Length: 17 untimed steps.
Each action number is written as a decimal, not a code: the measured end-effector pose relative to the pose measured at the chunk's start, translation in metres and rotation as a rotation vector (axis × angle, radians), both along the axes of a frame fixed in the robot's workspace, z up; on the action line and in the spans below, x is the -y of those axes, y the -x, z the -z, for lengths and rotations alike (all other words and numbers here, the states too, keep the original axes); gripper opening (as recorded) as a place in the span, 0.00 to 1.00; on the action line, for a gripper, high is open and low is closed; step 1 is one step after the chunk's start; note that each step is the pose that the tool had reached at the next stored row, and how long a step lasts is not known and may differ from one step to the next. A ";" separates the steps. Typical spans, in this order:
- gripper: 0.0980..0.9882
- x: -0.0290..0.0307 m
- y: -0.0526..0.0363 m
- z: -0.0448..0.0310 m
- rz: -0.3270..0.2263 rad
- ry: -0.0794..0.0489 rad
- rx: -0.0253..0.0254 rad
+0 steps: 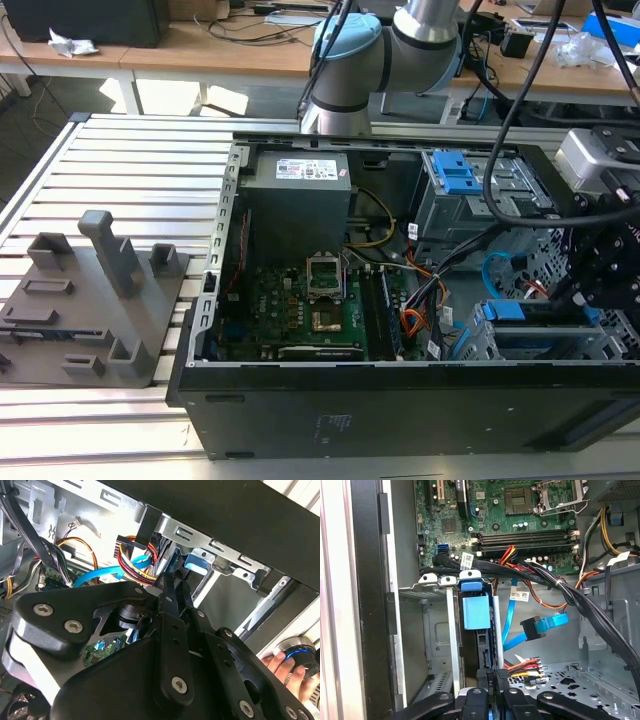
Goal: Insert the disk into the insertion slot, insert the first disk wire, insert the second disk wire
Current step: 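Insert the first disk wire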
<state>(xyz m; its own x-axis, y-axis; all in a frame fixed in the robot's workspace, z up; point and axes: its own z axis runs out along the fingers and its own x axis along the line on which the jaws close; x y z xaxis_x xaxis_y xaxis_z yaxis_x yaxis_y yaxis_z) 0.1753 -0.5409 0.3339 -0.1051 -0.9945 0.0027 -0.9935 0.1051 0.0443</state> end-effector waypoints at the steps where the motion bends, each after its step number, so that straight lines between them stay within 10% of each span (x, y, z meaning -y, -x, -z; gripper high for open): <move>1: 0.09 0.0002 0.0000 0.0003 0.000 0.000 0.0000; 8: 0.18 0.0002 0.0001 0.0012 0.000 0.000 -0.0001; 17: 0.08 -0.0004 0.0000 -0.0302 0.000 0.000 0.0000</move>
<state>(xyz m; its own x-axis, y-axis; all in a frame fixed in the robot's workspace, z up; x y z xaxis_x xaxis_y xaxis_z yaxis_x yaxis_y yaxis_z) 0.1753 -0.5404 0.3641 -0.1051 -0.9945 0.0024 -0.9935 0.1051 0.0444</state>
